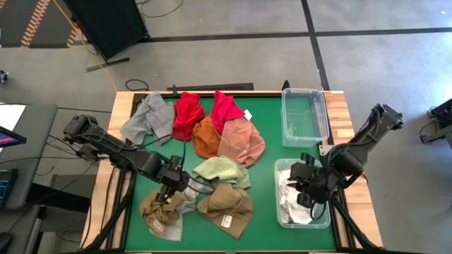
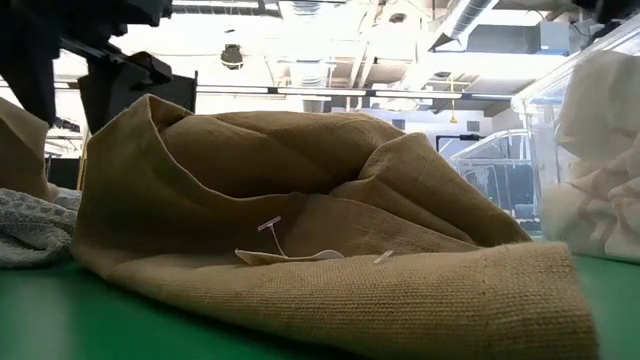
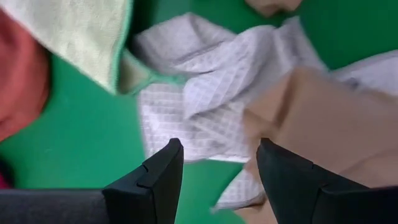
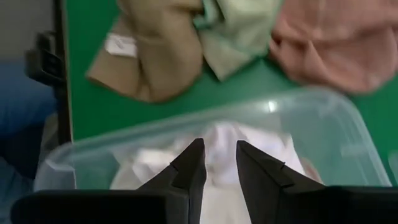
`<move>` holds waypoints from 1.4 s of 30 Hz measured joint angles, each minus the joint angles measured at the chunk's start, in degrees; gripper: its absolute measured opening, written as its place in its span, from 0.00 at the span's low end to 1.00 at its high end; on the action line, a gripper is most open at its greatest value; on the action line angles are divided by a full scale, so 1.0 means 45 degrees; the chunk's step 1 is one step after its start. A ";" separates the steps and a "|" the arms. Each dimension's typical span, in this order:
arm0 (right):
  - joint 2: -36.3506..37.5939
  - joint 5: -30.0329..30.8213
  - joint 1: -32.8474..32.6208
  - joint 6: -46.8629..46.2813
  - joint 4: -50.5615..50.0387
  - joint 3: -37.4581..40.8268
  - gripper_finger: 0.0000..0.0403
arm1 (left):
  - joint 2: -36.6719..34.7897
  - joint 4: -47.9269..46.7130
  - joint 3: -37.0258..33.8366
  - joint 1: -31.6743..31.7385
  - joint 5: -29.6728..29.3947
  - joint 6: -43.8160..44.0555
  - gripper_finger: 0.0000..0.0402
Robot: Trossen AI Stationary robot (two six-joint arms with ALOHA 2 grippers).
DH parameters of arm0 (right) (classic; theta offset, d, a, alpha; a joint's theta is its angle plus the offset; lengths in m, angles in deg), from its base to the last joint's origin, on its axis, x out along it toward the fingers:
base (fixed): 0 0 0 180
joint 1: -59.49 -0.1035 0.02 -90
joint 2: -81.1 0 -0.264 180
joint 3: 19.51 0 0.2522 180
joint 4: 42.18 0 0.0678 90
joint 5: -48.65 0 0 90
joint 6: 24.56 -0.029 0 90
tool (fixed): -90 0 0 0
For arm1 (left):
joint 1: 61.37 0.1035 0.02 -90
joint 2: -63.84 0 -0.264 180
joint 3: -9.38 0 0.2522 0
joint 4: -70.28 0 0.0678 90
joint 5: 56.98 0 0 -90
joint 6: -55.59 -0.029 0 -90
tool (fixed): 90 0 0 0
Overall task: Sort towels by color in basket
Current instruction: Put the brown towel into the bottom transparent bin
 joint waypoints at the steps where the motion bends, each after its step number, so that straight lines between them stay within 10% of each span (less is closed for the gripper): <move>1: 0.0002 0.0092 0.0052 0.0324 0.0278 0.0000 0.31 | 0.0000 0.0195 0.0000 -0.0105 0.0038 0.0132 0.48; 16: -0.0833 0.0328 0.1686 0.4527 0.4310 0.0000 0.64 | 0.0000 0.0690 0.0000 -0.1441 0.0204 0.1421 0.48; 42: -0.7968 -0.3309 0.3745 0.9549 1.2235 0.0000 0.65 | 0.0000 0.1073 0.0000 -0.2179 -0.1011 0.1620 0.48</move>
